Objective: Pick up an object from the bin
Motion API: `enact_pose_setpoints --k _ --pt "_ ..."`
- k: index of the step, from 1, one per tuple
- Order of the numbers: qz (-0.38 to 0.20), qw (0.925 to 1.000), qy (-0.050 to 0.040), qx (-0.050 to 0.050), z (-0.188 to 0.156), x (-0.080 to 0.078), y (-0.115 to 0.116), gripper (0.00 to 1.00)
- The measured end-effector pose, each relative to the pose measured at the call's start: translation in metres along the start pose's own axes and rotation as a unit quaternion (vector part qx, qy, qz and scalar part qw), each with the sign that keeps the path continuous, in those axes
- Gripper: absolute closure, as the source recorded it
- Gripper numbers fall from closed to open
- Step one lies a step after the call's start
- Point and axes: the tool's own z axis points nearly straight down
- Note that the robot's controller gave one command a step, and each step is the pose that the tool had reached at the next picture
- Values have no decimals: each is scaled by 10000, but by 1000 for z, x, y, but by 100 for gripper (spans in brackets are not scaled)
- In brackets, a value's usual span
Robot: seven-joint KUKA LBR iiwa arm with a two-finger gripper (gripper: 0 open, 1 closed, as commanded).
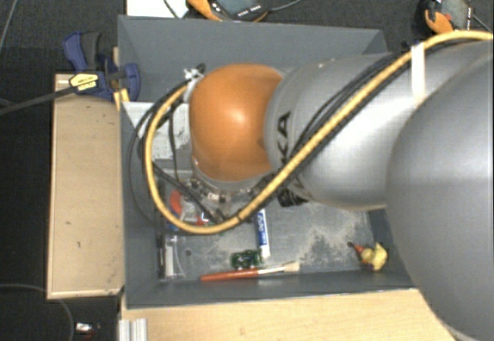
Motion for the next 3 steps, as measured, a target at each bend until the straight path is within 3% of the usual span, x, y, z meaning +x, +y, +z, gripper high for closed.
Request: enact_pose_setpoints --k 1,2,3 --pt "22 10000 -33 -20 17 -16 -1 100" --pt "-885 9961 -27 -12 -32 -6 -13 100" --pt "-614 9980 -101 -52 -24 -7 -8 100"
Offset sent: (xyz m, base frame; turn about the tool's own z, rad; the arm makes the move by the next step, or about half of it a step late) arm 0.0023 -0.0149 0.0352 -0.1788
